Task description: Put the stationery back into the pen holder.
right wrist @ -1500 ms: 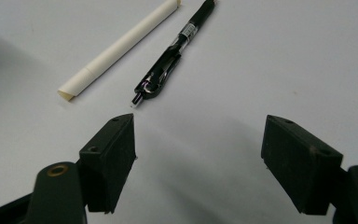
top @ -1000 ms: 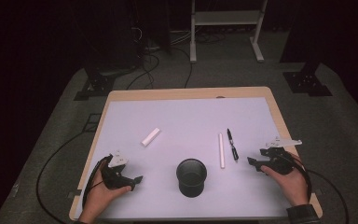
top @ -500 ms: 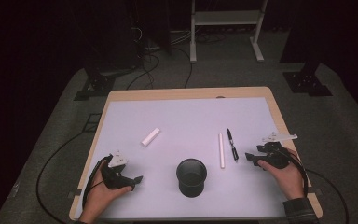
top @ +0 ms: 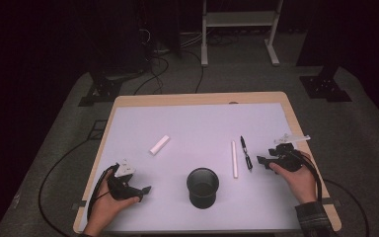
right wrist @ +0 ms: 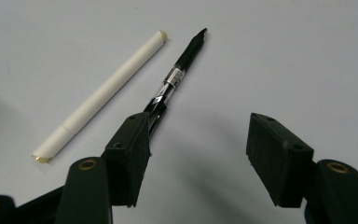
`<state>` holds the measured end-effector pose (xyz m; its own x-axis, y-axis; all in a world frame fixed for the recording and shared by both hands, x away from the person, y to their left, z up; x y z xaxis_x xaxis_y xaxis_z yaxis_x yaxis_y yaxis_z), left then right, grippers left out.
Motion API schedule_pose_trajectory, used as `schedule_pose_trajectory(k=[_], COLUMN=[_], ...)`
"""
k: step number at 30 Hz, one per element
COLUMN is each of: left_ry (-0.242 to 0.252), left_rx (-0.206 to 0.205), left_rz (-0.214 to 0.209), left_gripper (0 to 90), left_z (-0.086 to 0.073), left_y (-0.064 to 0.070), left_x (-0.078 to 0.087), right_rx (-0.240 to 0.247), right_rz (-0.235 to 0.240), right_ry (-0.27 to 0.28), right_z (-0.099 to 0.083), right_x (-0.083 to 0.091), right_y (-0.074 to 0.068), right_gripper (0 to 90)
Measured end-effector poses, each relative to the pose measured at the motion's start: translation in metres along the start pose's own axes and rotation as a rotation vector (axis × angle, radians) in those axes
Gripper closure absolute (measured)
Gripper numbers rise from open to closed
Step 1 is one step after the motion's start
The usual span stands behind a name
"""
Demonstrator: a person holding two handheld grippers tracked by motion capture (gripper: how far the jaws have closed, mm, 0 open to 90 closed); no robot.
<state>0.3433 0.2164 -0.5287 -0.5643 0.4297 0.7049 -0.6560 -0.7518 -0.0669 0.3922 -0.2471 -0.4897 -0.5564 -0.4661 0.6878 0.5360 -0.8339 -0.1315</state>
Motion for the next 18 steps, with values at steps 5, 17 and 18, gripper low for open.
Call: schedule_pose_trajectory(k=[5,17,18], left_ry=[0.0,0.0,0.0], left_rx=[0.0,0.0,0.0], left_rz=[0.0,0.0,0.0], left_gripper=[1.6,1.6,1.6], left_z=[0.0,0.0,0.0], left_y=[0.0,0.0,0.0], left_x=[0.0,0.0,0.0], right_rx=[0.002,0.017,0.017], right_rz=[0.007,0.014,0.014], right_ry=[-0.007,-0.033,-0.032], right_z=[0.007,0.022,0.023], right_x=[-0.005,-0.02,-0.021], right_y=[-0.001,-0.003,-0.003], right_gripper=[39.2,41.4,41.7])
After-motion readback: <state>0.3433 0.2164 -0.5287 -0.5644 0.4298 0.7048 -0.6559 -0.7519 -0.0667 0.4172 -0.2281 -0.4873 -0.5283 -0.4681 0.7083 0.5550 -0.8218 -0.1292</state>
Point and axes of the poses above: each handheld gripper's, and its own axes: x roughly backward along the jaws, z roughly out of its top, y roughly to its right, the point moved 7 cm from there along -x, roughly forward along the jaws, and after that the axes turned 4 degrees about z, right-handed, at the moved point
